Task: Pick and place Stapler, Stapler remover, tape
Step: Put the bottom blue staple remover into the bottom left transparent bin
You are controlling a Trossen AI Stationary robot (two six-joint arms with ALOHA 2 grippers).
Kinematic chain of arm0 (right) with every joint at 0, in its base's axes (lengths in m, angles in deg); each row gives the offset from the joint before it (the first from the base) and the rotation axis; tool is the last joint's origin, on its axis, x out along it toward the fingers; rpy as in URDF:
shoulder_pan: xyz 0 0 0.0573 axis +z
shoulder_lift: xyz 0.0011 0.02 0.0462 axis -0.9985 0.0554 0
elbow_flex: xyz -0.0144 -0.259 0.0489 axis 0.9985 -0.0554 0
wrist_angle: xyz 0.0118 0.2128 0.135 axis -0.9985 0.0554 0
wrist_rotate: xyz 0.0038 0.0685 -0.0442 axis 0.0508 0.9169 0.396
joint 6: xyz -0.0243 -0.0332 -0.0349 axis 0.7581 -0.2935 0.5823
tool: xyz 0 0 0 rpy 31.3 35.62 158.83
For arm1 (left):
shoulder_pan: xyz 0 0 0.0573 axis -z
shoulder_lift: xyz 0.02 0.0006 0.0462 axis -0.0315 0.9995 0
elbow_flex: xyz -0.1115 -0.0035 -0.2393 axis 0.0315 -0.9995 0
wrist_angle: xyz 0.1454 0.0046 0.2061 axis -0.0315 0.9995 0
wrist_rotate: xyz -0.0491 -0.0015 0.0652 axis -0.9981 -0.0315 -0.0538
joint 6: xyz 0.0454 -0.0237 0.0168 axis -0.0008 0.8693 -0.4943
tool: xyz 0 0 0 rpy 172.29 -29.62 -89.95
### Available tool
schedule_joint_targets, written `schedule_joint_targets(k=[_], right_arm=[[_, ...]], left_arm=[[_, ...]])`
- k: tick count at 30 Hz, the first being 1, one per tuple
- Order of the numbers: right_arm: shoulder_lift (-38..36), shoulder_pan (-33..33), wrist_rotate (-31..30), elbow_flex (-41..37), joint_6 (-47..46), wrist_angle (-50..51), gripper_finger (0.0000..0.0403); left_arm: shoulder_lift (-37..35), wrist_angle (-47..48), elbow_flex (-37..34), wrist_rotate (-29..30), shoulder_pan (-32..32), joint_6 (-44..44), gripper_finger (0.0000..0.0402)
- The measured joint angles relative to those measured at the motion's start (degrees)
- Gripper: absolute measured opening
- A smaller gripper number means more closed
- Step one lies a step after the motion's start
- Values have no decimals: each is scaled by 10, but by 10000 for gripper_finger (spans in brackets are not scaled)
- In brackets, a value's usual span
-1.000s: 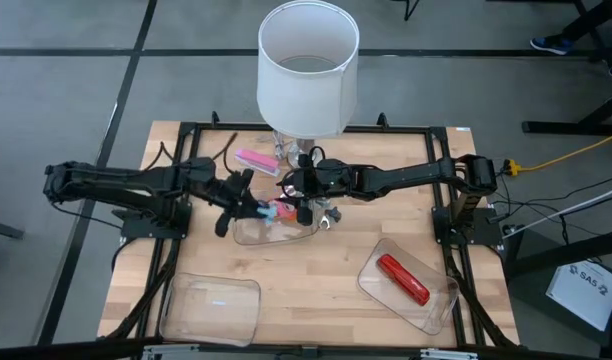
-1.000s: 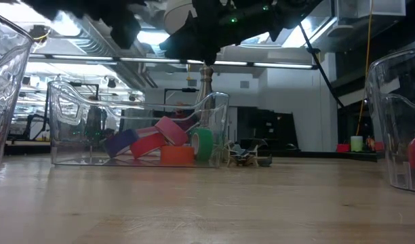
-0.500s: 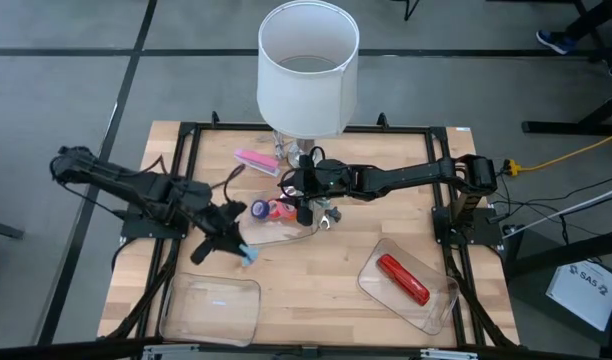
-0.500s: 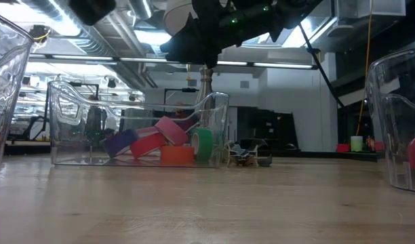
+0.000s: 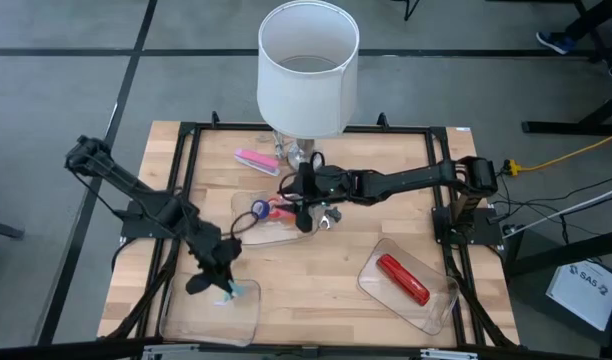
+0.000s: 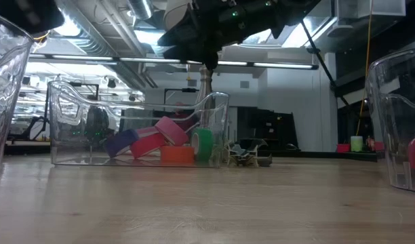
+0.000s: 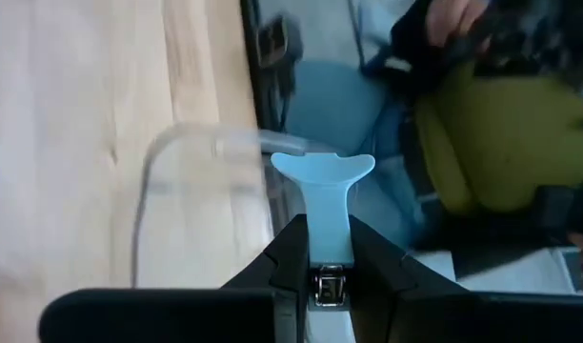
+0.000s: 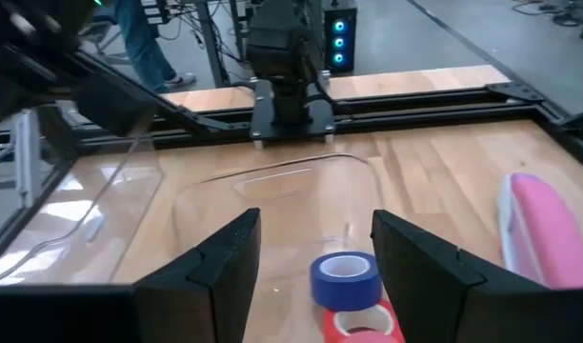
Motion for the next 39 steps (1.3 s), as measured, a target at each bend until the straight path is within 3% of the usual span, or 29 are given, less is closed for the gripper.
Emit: schedule_joint_targets(k=[7, 16, 27, 39], right_arm=[[0, 32, -2, 0, -1, 0, 204], [0, 57, -51, 0, 2, -1, 204], [0, 69, -50, 0, -13, -1, 204], [0, 69, -44, 0, -28, -1, 204]], left_arm=[[46, 32, 0, -3, 52, 26, 41], [115, 59, 0, 31, 101, 7, 47], [199, 102, 0, 36, 105, -16, 54], [204, 102, 0, 17, 100, 38, 65]])
